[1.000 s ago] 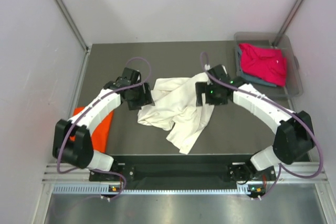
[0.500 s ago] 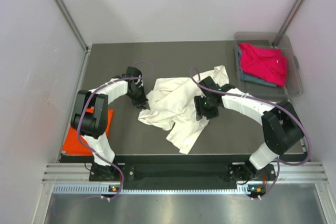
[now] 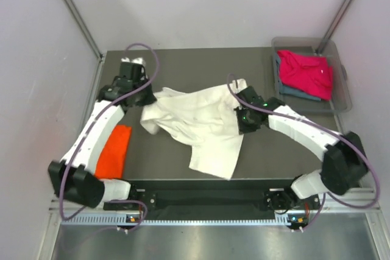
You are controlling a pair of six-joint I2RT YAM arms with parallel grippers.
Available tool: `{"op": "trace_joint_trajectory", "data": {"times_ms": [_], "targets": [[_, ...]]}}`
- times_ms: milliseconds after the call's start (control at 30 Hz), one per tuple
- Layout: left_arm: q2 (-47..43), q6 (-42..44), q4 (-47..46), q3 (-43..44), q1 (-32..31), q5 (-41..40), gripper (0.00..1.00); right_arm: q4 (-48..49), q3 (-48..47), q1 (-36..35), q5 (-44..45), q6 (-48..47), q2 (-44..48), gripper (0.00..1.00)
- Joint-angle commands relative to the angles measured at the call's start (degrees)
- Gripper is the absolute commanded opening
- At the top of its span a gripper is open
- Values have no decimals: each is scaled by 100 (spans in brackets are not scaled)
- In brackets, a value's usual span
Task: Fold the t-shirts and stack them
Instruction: Flatten the tshirt out
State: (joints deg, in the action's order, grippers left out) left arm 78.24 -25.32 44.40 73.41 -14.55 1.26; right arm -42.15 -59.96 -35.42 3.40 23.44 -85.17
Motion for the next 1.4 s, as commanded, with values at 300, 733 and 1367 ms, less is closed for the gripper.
{"op": "trace_joint_trajectory", "data": {"times_ms": [300, 733, 1367], "targets": [[-645, -359, -166, -166, 4, 65, 0, -724, 72, 315, 681, -76, 2145, 0], [2910, -342, 1537, 3014, -373, -1233, 37, -433, -1621, 2338, -612, -700, -332, 0], [173, -676, -274, -1514, -382, -362, 56, -92, -956, 2311, -1201, -929, -132, 11]]}}
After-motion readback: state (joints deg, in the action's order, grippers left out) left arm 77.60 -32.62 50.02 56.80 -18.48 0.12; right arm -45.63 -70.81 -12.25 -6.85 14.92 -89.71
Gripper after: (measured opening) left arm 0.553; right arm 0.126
